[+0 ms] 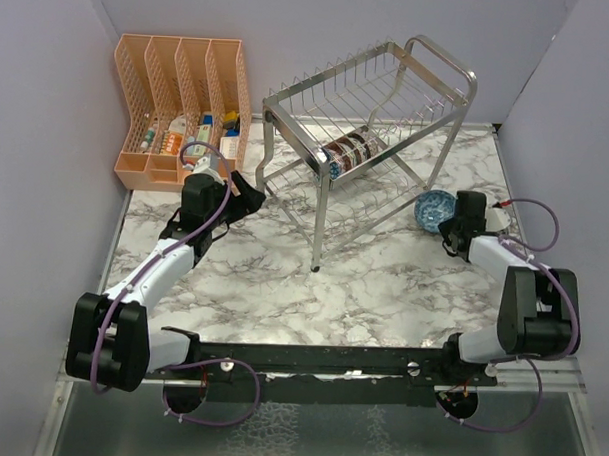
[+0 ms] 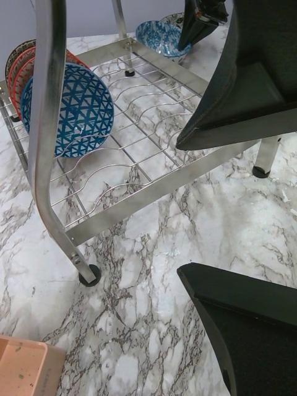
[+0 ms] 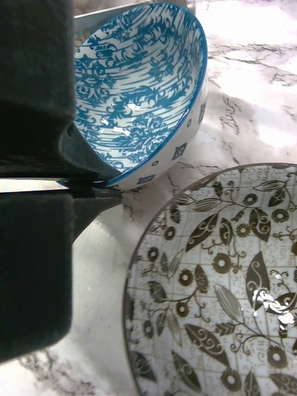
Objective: Load the bowls into the dish rack
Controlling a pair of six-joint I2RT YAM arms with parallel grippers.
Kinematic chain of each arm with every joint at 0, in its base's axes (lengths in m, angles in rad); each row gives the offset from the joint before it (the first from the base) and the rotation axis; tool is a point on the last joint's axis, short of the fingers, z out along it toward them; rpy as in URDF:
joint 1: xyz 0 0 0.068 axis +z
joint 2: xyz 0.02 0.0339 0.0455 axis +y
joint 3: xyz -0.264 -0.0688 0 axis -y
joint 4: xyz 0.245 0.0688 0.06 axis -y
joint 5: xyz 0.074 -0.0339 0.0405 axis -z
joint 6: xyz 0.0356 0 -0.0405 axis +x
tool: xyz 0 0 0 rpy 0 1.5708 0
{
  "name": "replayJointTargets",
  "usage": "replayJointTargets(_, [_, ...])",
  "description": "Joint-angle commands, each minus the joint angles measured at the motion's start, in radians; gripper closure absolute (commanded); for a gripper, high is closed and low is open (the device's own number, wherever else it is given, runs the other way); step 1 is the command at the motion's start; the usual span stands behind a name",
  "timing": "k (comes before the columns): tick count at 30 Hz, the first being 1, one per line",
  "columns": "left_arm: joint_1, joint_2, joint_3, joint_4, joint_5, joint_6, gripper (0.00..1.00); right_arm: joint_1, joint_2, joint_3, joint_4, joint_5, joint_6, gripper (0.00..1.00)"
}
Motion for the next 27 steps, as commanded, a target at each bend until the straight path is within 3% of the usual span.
replayJointTargets(1, [-0.002, -0.005, 0.013, 0.006, 0.011, 0.009, 0.24, 0.006, -0.136, -0.021, -0.033, -0.014, -0.022, 0.99])
replayJointTargets(12, [-0.002, -0.036, 0.005, 0.014, 0.019, 0.003, 0.24, 0.077, -0.412, -0.087, -0.005, -0.084, -0.170, 0.99])
replayJointTargets(20, [-0.001, -0.054, 0.008, 0.000, 0.007, 0.010, 0.24, 0.405, -0.320, 0.013, 0.088, 0.232, -0.280, 0.99])
replayJointTargets(27, [-0.001, -0.050, 0.014, -0.003, 0.003, 0.014, 0.24, 0.431, -0.219, 0.036, 0.372, 0.284, -0.447, 0.99])
